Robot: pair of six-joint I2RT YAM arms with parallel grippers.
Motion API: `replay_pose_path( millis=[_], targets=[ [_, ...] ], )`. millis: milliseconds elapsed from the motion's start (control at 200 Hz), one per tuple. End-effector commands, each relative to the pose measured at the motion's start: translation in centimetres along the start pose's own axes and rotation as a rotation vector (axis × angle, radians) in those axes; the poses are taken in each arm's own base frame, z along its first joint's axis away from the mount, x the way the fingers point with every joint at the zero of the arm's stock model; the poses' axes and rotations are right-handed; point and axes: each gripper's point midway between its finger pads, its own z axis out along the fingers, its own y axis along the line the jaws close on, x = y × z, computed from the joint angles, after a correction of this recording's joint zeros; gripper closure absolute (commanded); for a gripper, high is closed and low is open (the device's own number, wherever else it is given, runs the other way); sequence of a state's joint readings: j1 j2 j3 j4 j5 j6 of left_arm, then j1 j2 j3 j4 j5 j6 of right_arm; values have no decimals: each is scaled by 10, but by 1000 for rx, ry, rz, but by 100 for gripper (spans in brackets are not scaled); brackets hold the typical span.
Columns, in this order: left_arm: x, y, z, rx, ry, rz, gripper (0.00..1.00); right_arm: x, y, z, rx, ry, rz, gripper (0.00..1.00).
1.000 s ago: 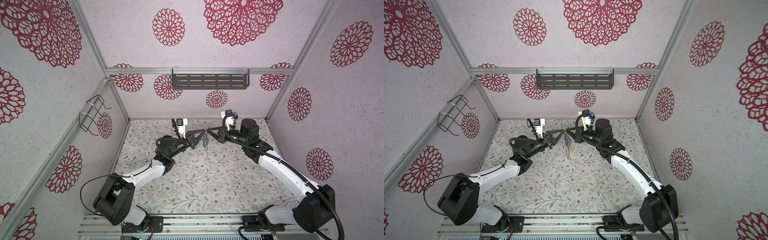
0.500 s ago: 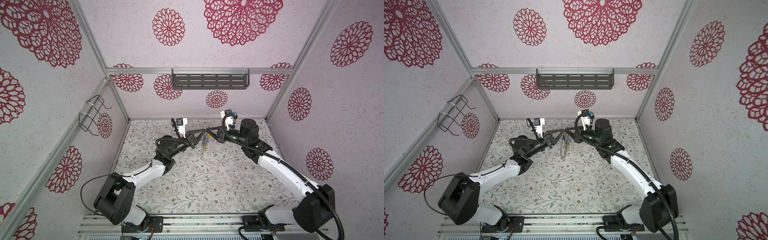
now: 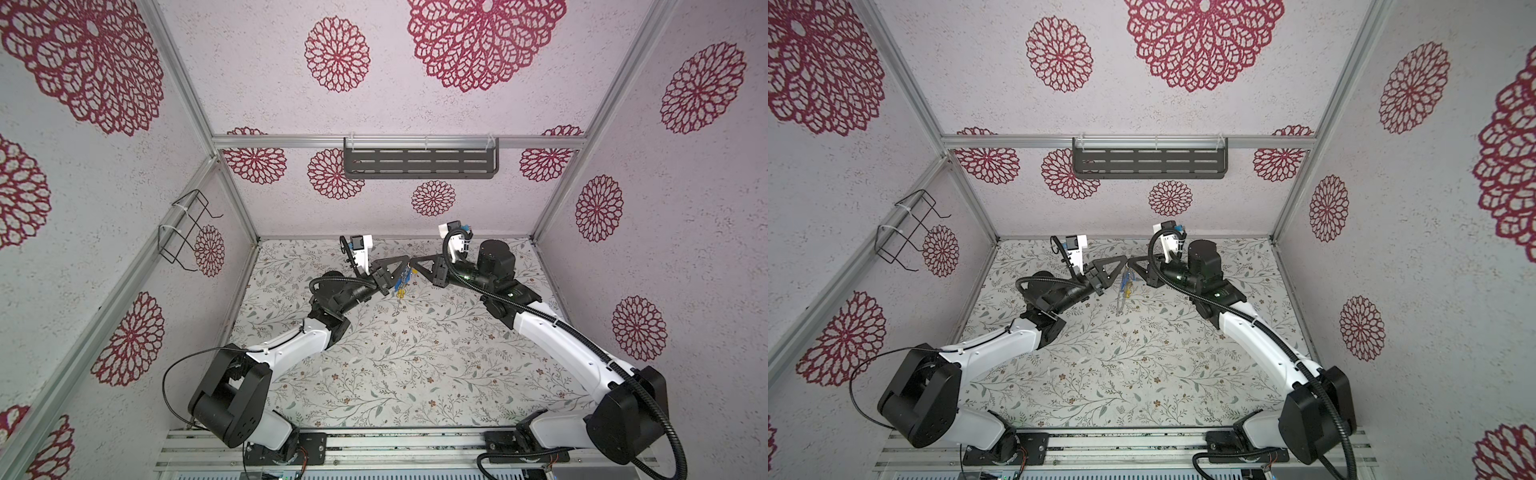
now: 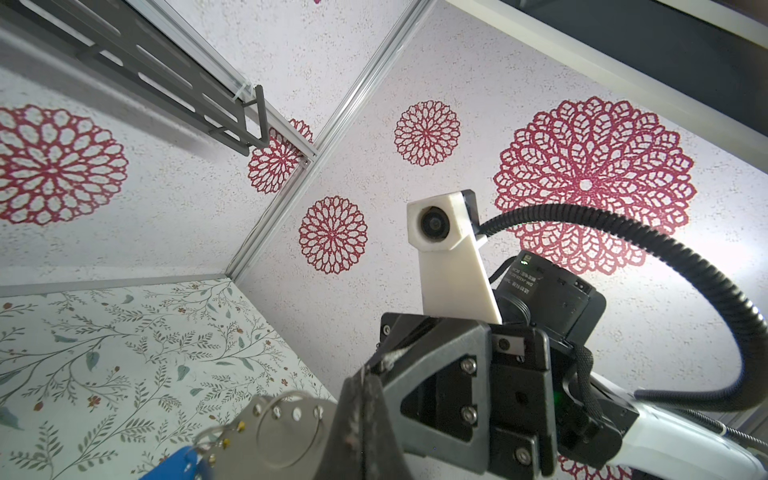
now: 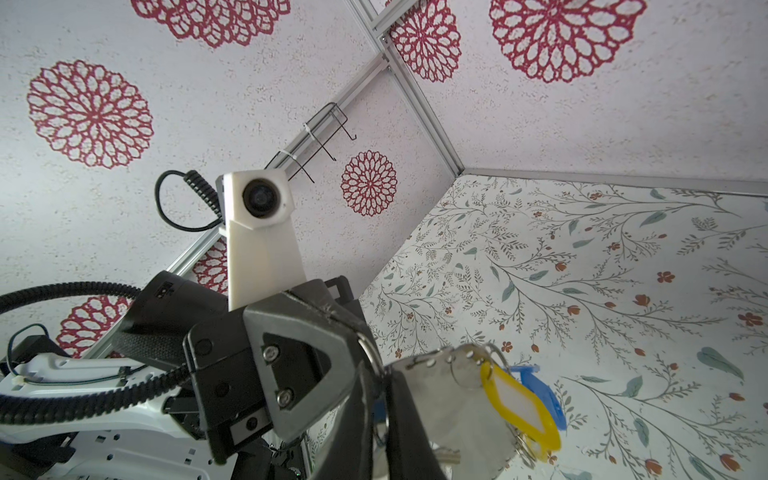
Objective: Remove the keys from the keyring
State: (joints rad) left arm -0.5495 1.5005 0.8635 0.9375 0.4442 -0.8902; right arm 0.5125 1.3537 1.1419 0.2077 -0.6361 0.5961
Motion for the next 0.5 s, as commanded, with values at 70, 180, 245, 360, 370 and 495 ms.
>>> replay_pose_path(
  millis=[70,180,245,360,370,495],
  targets=[
    [-16,-13,5,56,-46,28,100,-4,20,1,-71,-7,-33,91],
    [-14,-12,5,56,-41,23,100,-7,21,0,-72,-15,-38,91],
    [-12,-11,6,57,-35,20,100,-10,22,0,-72,-21,-42,91],
    [-11,-11,6,61,-31,18,100,-13,24,0,-73,-35,-48,91],
    [-11,-10,6,59,-29,16,100,-14,24,0,-73,-37,-49,91],
    [-8,-10,7,64,-19,15,100,-16,24,0,-72,-44,-53,97]
  ],
)
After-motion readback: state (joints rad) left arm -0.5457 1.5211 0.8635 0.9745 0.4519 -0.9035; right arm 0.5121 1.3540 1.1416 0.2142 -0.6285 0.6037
